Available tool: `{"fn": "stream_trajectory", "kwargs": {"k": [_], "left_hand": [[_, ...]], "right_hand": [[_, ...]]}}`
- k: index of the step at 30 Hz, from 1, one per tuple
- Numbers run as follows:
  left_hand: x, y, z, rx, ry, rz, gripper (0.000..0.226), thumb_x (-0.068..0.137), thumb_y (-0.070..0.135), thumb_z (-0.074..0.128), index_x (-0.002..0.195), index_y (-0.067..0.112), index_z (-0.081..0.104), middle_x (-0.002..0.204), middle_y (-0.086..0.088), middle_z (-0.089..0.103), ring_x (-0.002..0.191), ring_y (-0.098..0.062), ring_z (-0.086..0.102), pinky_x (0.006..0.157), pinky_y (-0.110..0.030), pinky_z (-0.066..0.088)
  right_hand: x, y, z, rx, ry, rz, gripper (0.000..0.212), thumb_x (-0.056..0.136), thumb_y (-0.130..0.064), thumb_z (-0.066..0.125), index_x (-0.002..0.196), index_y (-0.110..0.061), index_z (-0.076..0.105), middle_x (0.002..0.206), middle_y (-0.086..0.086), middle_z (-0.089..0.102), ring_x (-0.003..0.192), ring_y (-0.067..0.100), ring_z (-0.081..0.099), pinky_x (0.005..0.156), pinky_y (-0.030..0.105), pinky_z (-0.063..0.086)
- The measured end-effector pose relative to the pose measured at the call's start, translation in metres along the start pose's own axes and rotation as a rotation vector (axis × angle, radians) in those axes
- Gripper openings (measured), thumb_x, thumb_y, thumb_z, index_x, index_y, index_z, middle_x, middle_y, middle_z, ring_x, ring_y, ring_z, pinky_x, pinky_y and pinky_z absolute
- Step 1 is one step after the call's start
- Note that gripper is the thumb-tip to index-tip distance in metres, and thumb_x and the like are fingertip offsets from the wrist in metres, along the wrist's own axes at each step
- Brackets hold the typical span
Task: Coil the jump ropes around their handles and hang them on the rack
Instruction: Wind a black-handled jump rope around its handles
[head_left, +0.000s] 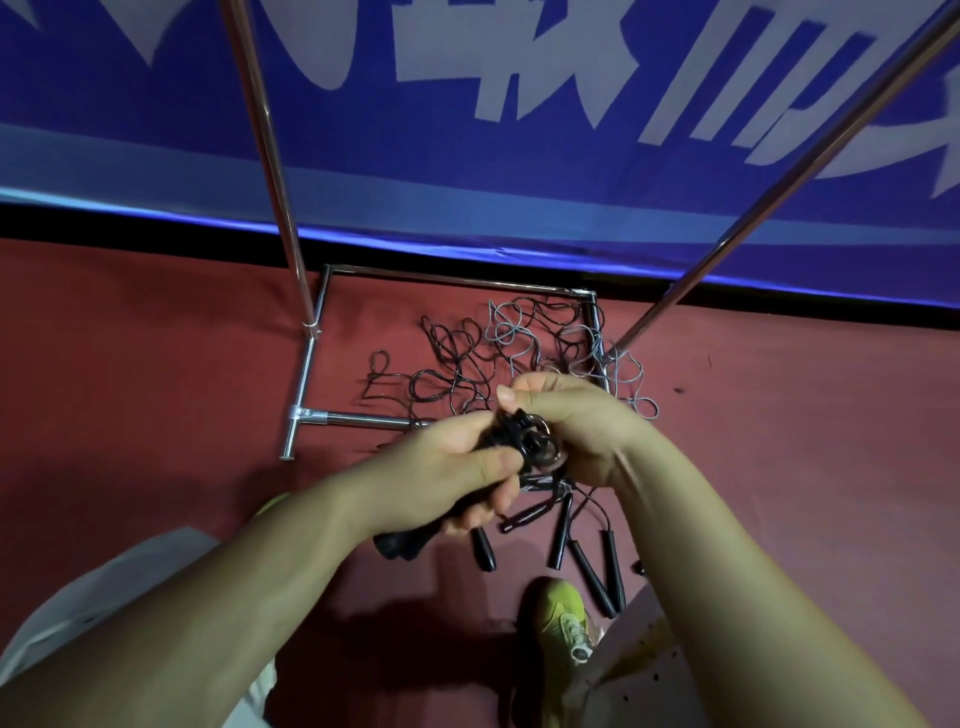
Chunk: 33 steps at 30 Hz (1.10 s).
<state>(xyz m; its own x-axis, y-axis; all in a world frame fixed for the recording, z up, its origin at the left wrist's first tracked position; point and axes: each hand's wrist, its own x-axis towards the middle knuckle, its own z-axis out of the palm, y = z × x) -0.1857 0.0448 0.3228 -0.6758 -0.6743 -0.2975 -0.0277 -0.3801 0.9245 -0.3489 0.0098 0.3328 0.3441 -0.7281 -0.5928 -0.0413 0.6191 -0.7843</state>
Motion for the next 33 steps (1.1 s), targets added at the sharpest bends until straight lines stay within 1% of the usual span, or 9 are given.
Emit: {"fn": "stream_trajectory", "kwargs": {"k": [3,5,10,14,18,22,25,29,33], "left_hand": [[0.000,0.004,-0.011,-0.103,0.125,0.029,0.042,0.087,0.026,0.052,0.108,-0.009,0.043,0.062,0.003,0.056,0.045,-0.011,0.043,0.038,-0.020,0.033],[0.000,0.008,-0.018,-0.116,0.198,0.042,0.026,0.097,0.021,0.050,0.105,-0.004,0.051,0.062,0.002,0.054,0.046,-0.011,0.043,0.038,-0.020,0.032],[0.003,0.008,-0.031,-0.045,0.337,0.011,0.010,0.099,0.015,0.045,0.097,0.007,0.050,0.062,0.003,0.057,0.047,-0.010,0.046,0.038,-0.021,0.034],[0.003,0.007,-0.031,-0.148,0.349,0.054,0.023,0.085,0.032,0.054,0.096,0.011,0.053,0.065,-0.001,0.062,0.048,-0.012,0.053,0.041,-0.023,0.038],[-0.001,0.005,-0.029,-0.570,0.009,-0.155,0.061,0.079,0.066,0.050,0.086,0.009,0.070,0.067,-0.010,0.067,0.047,-0.018,0.061,0.044,-0.025,0.050],[0.000,-0.010,-0.026,-0.749,-0.321,-0.115,0.049,0.068,0.060,0.075,0.089,0.016,0.073,0.066,0.001,0.067,0.049,-0.009,0.063,0.046,-0.021,0.050],[0.003,-0.005,-0.024,-0.731,-0.162,-0.112,0.041,0.060,0.054,0.083,0.073,0.017,0.070,0.050,0.004,0.055,0.038,-0.008,0.053,0.038,-0.017,0.041],[0.004,0.005,-0.026,-0.476,0.179,-0.148,0.033,0.075,0.041,0.059,0.076,0.008,0.056,0.046,0.000,0.049,0.034,-0.011,0.043,0.036,-0.017,0.034],[0.005,0.003,-0.036,-0.116,0.328,-0.109,0.034,0.068,0.034,0.074,0.072,0.009,0.051,0.048,-0.002,0.053,0.040,-0.015,0.047,0.045,-0.023,0.039]], "right_hand": [[0.002,0.001,0.005,0.108,-0.012,-0.037,0.028,0.077,-0.038,0.060,0.064,-0.015,0.050,0.049,-0.002,0.042,0.036,0.004,0.025,0.039,0.016,0.011],[-0.001,-0.001,0.005,0.051,-0.038,-0.121,0.040,0.088,-0.048,0.053,0.070,-0.013,0.054,0.057,0.002,0.044,0.042,0.007,0.027,0.039,0.016,0.017],[0.001,0.006,0.011,-0.382,0.141,-0.398,0.033,0.084,-0.039,0.056,0.069,-0.009,0.056,0.052,-0.007,0.042,0.046,0.007,0.031,0.045,0.018,0.026],[0.004,0.007,0.016,-0.389,0.251,-0.479,0.033,0.083,-0.036,0.057,0.065,-0.010,0.054,0.052,-0.009,0.040,0.046,0.005,0.031,0.046,0.018,0.027],[0.001,0.005,0.013,-0.280,0.320,-0.546,0.029,0.082,-0.036,0.058,0.061,-0.018,0.053,0.051,-0.010,0.040,0.046,0.005,0.031,0.045,0.017,0.027],[0.002,0.001,0.007,-0.158,0.311,-0.576,0.039,0.079,-0.045,0.059,0.067,-0.009,0.050,0.050,-0.008,0.037,0.045,0.006,0.026,0.042,0.018,0.023],[0.007,0.005,0.007,-0.237,0.334,-0.549,0.039,0.087,-0.048,0.049,0.070,-0.013,0.049,0.052,-0.009,0.036,0.048,0.008,0.028,0.045,0.024,0.025],[0.013,0.020,0.013,-0.514,0.486,-0.490,0.056,0.094,-0.052,0.028,0.068,-0.006,0.045,0.057,-0.009,0.040,0.054,0.011,0.037,0.055,0.040,0.037],[0.007,0.019,0.020,-0.499,0.372,-0.334,0.070,0.095,-0.062,0.019,0.073,-0.008,0.058,0.054,-0.010,0.050,0.054,0.006,0.045,0.058,0.027,0.036]]}}
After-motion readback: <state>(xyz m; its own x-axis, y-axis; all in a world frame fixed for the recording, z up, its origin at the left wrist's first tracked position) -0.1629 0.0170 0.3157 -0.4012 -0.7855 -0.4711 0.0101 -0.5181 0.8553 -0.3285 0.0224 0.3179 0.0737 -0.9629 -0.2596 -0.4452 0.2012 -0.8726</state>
